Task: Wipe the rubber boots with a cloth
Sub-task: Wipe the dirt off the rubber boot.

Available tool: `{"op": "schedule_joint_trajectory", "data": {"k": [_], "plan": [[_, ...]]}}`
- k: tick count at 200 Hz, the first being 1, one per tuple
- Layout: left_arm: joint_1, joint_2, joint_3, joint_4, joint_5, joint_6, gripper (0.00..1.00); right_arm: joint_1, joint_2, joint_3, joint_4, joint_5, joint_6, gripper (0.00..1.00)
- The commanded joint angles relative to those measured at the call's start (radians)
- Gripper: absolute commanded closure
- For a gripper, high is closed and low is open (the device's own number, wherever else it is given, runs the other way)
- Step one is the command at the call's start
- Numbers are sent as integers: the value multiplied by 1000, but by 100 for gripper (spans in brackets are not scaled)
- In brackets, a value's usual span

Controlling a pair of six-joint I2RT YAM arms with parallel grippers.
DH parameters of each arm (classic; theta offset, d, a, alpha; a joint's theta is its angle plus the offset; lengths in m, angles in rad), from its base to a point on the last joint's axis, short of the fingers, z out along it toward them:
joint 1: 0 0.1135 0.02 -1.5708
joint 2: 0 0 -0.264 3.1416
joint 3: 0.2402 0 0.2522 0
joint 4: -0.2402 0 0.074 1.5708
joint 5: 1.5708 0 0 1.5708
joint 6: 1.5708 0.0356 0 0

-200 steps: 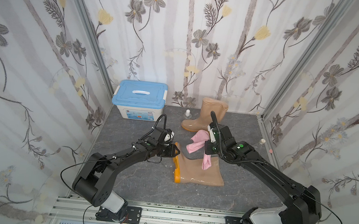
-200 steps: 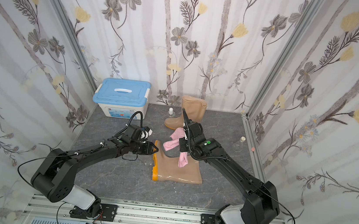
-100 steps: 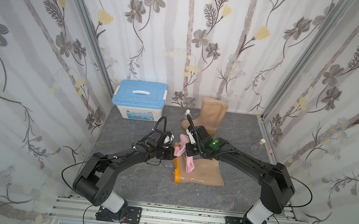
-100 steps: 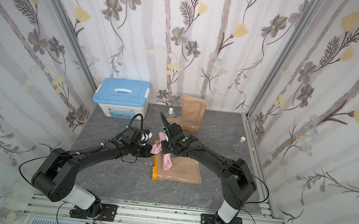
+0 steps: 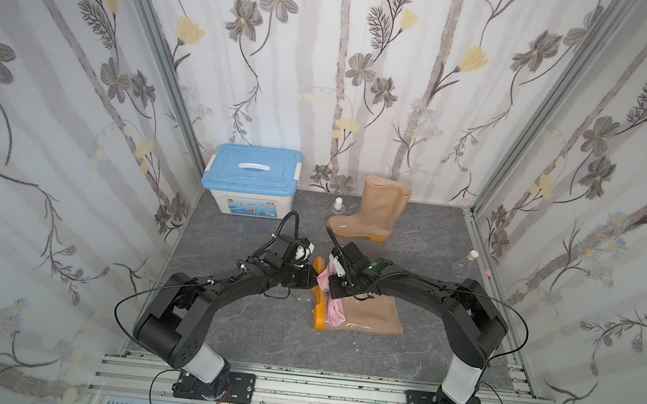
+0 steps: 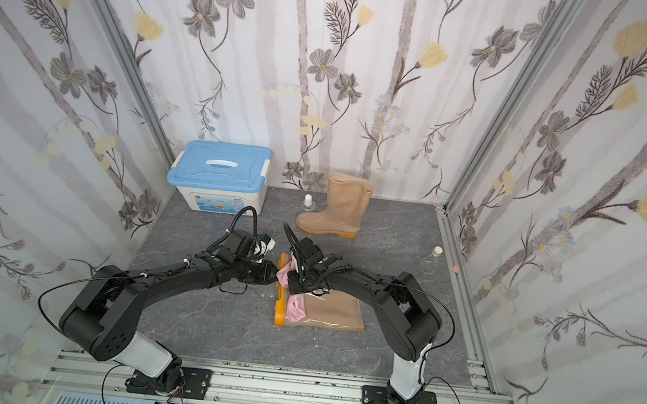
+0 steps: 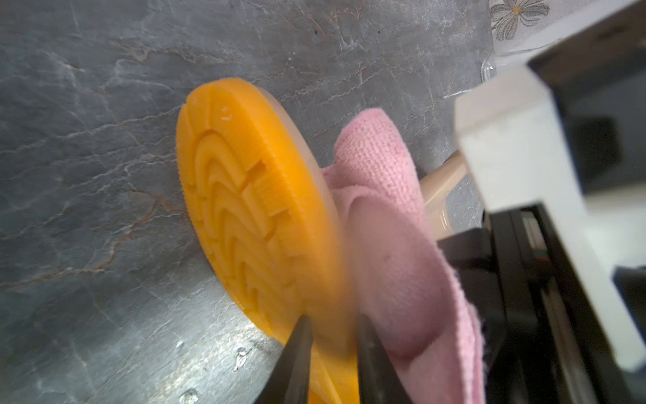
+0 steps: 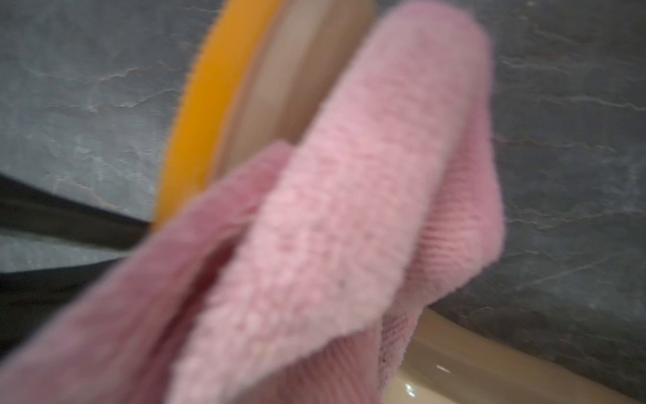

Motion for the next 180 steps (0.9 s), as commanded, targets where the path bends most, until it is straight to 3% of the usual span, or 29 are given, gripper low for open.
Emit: {"op": "schedule_joint_trajectory", "data": {"k": [1, 45, 78, 115, 139, 180], "plan": [[18, 16, -9, -60, -27, 11, 76, -70, -13, -36, -183, 157, -28, 100], [31, 24, -5, -54, -16, 14, 76, -248, -123, -121, -299, 335, -85, 100], [32, 23, -4, -54, -10, 12, 76, -308, -200, -124, -363, 460, -71, 100], [32, 17, -2, -57, -16, 15, 76, -153, -238, -25, -239, 222, -64, 100], [32, 12, -5, -56, -18, 15, 75, 0, -142, 84, -197, 114, -33, 100], [32, 25, -6, -49, -11, 16, 75, 158, -11, 113, -164, 59, -10, 100]]}}
